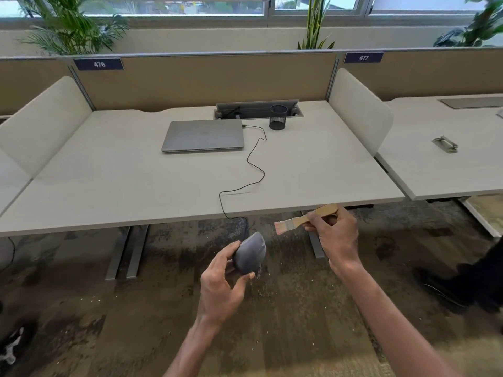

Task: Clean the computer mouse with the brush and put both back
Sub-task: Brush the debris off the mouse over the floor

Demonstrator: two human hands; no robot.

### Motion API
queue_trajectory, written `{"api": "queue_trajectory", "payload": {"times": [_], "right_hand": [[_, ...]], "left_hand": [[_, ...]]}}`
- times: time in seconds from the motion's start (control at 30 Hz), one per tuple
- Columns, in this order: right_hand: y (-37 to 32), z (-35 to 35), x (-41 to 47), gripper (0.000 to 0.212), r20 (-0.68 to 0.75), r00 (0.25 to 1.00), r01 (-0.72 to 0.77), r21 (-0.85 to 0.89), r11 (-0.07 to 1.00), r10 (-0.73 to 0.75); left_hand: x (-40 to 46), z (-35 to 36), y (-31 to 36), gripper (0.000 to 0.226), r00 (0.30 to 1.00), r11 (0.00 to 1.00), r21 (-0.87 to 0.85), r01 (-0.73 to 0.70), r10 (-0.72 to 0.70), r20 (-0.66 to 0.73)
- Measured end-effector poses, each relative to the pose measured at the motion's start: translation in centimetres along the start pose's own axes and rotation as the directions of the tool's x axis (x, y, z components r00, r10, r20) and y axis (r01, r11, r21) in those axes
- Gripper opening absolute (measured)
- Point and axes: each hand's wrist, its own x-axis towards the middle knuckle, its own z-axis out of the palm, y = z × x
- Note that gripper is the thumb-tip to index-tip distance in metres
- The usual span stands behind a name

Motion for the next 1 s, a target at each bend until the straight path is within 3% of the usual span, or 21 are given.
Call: {"api": "queue_trajectory", "payload": {"times": [0.33,0.57,0.77,1.0], "right_hand": [[-0.2,0.6,-1.5,0.011,0.269,0.963,0.040,-0.053,0.998,-0.025],[0.1,0.7,-0.5,0.011,0.163,0.986,0.074,-0.217,0.973,-0.039],[-0.2,1.0,-0.5,0.007,0.163,0.987,0.017,-0.037,0.999,-0.011],[0.0,0.8,-0.1,0.012,0.127,0.992,0.051,-0.247,0.968,-0.020]], "left_hand": [[0.1,0.0,0.8,0.074,0.997,0.994,-0.082,0.068,-0.071,-0.038],[-0.1,-0.4,1.0,0.073,0.991,0.983,-0.145,0.109,-0.119,-0.057],[-0.1,-0.4,1.2,0.073,0.987,0.971,-0.197,0.133,-0.147,-0.058],[-0.3,-0.4,1.3,0.071,0.982,0.957,-0.242,0.162,-0.181,-0.058]]}}
